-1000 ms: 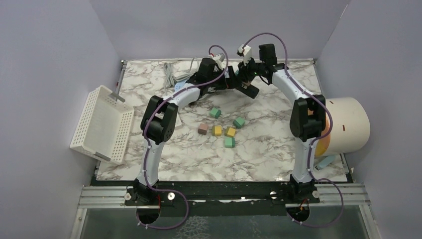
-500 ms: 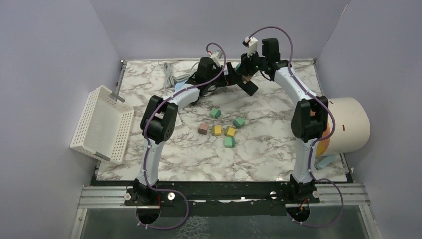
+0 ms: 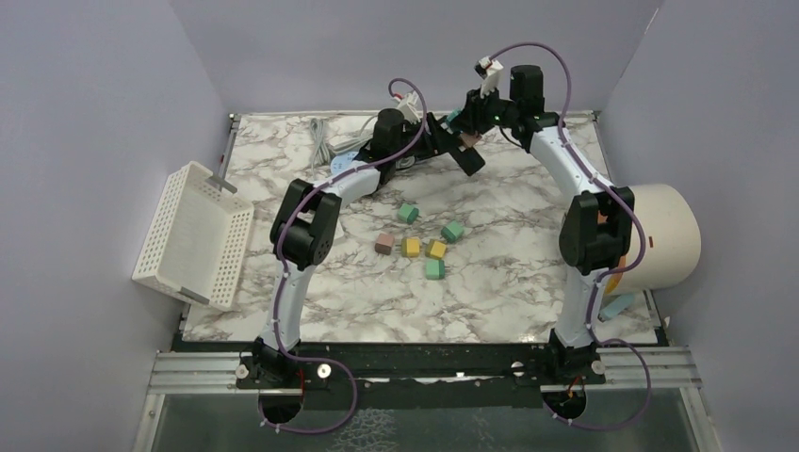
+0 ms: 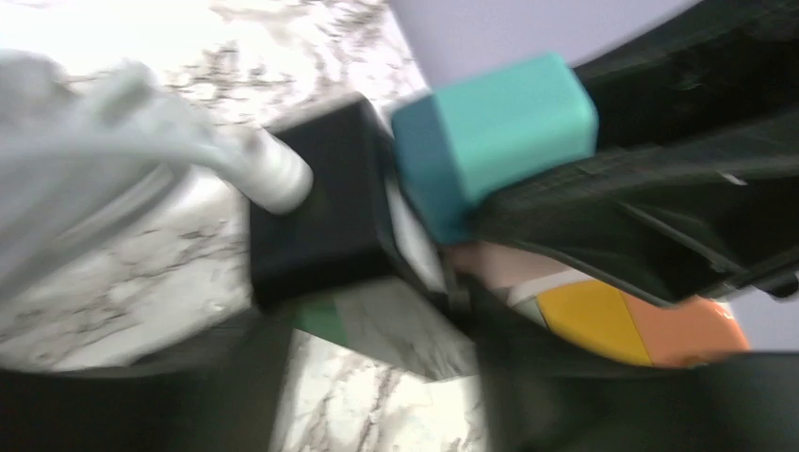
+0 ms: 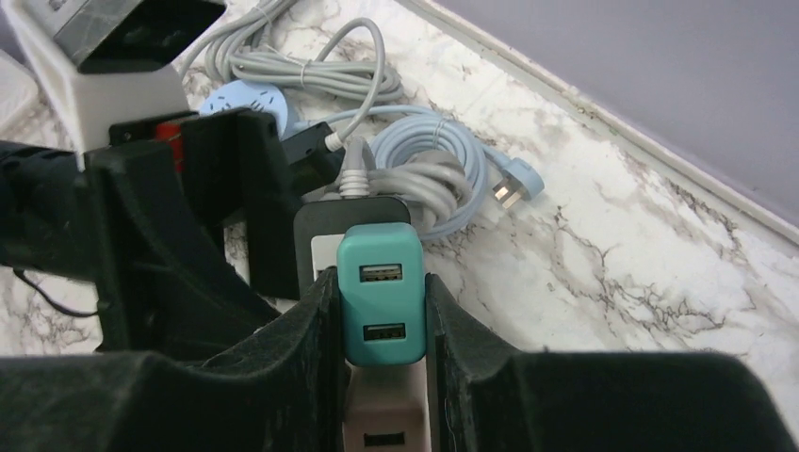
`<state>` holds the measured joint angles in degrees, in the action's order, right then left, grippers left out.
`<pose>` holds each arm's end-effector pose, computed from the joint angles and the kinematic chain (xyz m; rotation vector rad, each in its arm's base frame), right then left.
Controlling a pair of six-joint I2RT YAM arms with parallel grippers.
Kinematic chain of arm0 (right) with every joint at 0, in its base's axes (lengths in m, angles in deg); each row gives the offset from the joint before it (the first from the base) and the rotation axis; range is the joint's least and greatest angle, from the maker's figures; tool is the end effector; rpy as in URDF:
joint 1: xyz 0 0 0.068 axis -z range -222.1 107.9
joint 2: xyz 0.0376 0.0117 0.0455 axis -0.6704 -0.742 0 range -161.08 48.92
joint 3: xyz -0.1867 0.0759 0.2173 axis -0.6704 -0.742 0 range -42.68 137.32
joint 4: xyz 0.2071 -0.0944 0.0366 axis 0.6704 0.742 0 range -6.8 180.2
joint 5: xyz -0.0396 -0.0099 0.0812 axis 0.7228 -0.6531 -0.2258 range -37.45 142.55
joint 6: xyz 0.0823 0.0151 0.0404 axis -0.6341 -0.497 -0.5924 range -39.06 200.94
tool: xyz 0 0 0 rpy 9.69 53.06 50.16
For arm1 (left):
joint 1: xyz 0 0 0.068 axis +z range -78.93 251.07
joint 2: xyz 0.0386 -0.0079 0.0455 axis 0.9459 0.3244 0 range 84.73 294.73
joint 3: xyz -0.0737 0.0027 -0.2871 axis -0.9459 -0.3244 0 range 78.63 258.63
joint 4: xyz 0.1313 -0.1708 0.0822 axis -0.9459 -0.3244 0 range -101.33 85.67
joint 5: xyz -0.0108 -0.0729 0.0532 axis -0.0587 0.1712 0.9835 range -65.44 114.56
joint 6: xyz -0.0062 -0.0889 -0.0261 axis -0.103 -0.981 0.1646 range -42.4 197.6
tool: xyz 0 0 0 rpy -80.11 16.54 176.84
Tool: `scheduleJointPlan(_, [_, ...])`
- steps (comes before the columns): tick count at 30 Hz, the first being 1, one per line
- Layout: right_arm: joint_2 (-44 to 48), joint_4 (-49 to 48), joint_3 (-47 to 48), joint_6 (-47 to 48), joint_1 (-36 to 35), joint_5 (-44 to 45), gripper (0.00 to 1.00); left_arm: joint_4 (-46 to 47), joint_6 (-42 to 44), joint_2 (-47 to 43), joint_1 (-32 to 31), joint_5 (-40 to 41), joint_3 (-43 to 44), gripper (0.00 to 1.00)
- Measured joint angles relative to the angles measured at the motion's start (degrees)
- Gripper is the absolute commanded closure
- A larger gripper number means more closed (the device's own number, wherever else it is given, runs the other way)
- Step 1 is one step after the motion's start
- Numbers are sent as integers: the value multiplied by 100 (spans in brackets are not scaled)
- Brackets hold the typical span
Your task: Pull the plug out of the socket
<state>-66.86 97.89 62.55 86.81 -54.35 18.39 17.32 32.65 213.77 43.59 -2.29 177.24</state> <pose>0.4728 0.1507 0.3322 -0.6839 1.8704 0.6688 0.4806 -0.2925 0.2592 0.0940 1.8986 -1.3021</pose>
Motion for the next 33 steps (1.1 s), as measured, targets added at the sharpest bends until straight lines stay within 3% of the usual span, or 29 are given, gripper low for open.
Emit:
scheduleJointPlan(1, [9,-39,-9,-42,11,-22,99,136,-133,0,0,-31,-52,100])
scheduleJointPlan(14, [17,-216,-72,-610,157,-343,99,966,-706,-2,52,-20,-391,100])
scheduleJointPlan(18, [219,-160,-234,-184,-258,870,99,949,-813,7,74,39,-428,100])
scheduleJointPlan(20, [535,-479,-704,341,-664,1860,99,935,-839,11,133,-83,-450,100])
scheduleJointPlan(22, [815,-754,-1062,492,-789,2297,99,883,-837,11,179,-166,-457,100])
scheduleJointPlan(24, [1058,-824,-1156,133,-678,1808,99,804,-831,92,212,-46,-457,100])
scheduleJointPlan(28, [1318,-1805,-1128,-1550,299,-339,99,551,-763,337,297,96,-476,100])
scheduleJointPlan(30, [1384,-1950,-1132,-1928,719,-577,99,514,-680,376,341,138,-551,100])
scheduleJointPlan(33, [1696,-1947,-1665,-1993,765,-258,99,509,-520,376,389,205,-605,100])
